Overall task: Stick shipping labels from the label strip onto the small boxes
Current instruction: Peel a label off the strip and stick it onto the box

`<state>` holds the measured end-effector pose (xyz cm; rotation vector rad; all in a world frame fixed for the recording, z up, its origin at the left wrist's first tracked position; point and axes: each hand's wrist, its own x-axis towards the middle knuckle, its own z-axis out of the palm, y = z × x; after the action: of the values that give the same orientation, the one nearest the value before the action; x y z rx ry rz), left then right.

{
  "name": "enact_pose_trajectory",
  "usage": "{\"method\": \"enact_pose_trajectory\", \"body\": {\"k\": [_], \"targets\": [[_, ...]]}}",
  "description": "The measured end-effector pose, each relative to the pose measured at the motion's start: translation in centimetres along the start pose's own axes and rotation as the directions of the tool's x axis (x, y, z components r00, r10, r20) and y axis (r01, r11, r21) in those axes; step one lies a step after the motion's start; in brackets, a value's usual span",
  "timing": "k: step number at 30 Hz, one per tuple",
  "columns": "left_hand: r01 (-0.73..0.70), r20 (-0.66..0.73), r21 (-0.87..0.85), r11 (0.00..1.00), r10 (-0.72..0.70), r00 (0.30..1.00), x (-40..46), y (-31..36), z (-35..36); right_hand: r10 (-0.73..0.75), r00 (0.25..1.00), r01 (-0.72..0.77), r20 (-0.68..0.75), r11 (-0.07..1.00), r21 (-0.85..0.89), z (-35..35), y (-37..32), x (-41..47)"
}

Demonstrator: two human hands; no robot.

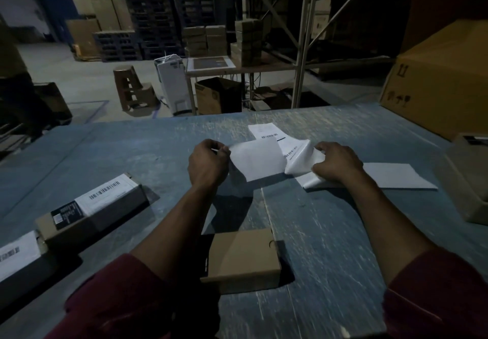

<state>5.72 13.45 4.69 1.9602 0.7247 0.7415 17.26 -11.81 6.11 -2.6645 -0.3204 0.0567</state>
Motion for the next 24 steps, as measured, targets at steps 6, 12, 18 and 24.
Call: {"method": "enact_pose_trajectory", "body": {"k": [6, 12, 18, 24], "targets": [[-0.043, -0.059, -0.065, 0.997, 0.039, 0.997, -0.2, 0.6, -0.3, -0.005, 0.999, -0.001, -0.050, 0.995, -0.104, 0.6, 0.0, 0.6], [-0.211, -0.032, -0.103, 0.972, 0.208, 0.978, -1.2, 3.7, -2.0, -0.092, 0.972, 0.067, -0.217, 0.991, -0.118, -0.1, -0.8, -0.2], [-0.358, 0.190, -0.201, 0.912, 0.395, 0.899, -2.7, 5.9, -6.9, -0.370, 0.914, 0.402, -0.164, 0.778, 0.482, -2.2, -3.5, -4.6], [-0.360, 0.227, -0.356, 0.862, 0.453, 0.862, -5.4, 5.1, -10.9, -0.526, 0.843, 0.405, -0.115, 0.479, 0.779, -3.5, -3.2, -9.8]]}}
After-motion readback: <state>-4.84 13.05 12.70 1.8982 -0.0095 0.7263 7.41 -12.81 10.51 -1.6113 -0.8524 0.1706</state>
